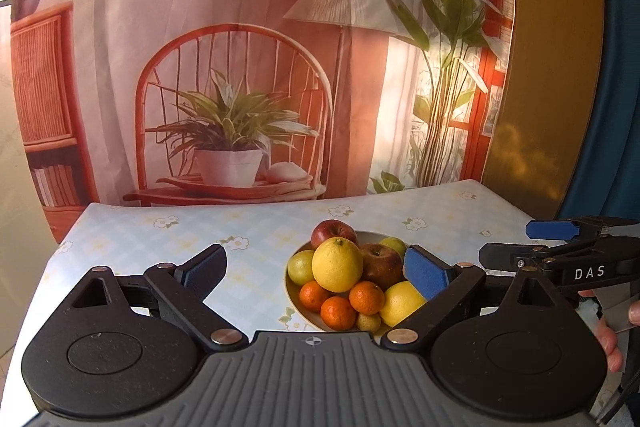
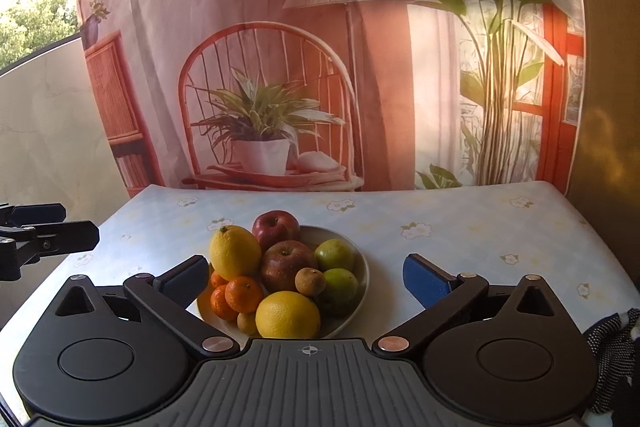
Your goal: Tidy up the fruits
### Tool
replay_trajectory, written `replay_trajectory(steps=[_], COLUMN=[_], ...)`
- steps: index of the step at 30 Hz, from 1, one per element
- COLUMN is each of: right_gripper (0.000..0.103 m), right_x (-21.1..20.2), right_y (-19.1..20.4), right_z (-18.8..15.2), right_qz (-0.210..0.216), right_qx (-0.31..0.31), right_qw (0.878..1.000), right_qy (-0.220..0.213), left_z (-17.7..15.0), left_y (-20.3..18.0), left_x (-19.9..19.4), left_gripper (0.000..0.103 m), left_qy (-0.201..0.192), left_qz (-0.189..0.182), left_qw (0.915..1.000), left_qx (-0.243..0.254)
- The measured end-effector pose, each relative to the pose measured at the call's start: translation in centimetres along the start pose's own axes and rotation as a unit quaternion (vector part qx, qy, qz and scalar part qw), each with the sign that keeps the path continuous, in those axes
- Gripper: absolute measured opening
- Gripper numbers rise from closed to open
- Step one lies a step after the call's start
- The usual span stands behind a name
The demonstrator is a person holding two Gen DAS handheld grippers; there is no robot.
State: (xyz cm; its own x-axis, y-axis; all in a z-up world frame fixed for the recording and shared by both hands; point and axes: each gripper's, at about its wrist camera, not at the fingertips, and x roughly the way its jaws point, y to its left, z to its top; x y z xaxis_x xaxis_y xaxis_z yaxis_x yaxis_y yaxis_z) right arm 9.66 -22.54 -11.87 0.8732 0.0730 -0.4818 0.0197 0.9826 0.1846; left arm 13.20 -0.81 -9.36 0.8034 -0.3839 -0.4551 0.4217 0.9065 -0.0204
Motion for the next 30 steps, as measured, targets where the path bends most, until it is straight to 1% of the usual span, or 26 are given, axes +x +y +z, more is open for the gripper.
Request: replay_trajectory(steps=[3, 8, 13, 17, 19, 23, 30], right_gripper=[0.102, 0.102, 0.102, 0.102, 0.102, 0.102, 0.102], right_x=[-1.8, -4.9, -7.6, -8.7, -8.9, -9.1, -9.1], right_y=[0.7, 2.5, 3.7, 4.6, 4.9, 5.3, 5.4], right_z=[0.4, 0.8, 1.1, 1.2, 1.2, 1.0, 0.8], right_qz=[-0.004, -0.006, 0.001, -0.010, -0.016, -0.015, -0.014], right_qx=[0.008, 0.000, -0.002, -0.009, -0.011, -0.010, -0.006], right_qw=[1.000, 1.000, 1.000, 1.000, 1.000, 1.000, 1.000], right_qy=[-0.001, -0.009, -0.019, -0.019, -0.014, -0.011, -0.008], left_z=[0.4, 1.1, 1.4, 1.5, 1.5, 1.4, 1.1], left_y=[-0.3, -1.0, -1.3, -1.0, -1.0, -1.0, -1.1], left_x=[-2.1, -5.5, -8.0, -9.6, -10.0, -10.7, -10.6], left_gripper=[0.097, 0.097, 0.097, 0.097, 0.097, 0.097, 0.097], left_qy=[-0.017, -0.023, -0.034, -0.037, -0.039, -0.044, -0.037], left_qz=[0.005, 0.008, 0.016, 0.017, 0.019, 0.028, 0.029], left_qw=[0.9997, 0.9993, 0.9990, 0.9992, 0.9991, 0.9986, 0.9989], left_qx=[0.018, 0.030, 0.025, 0.006, 0.002, 0.005, 0.003])
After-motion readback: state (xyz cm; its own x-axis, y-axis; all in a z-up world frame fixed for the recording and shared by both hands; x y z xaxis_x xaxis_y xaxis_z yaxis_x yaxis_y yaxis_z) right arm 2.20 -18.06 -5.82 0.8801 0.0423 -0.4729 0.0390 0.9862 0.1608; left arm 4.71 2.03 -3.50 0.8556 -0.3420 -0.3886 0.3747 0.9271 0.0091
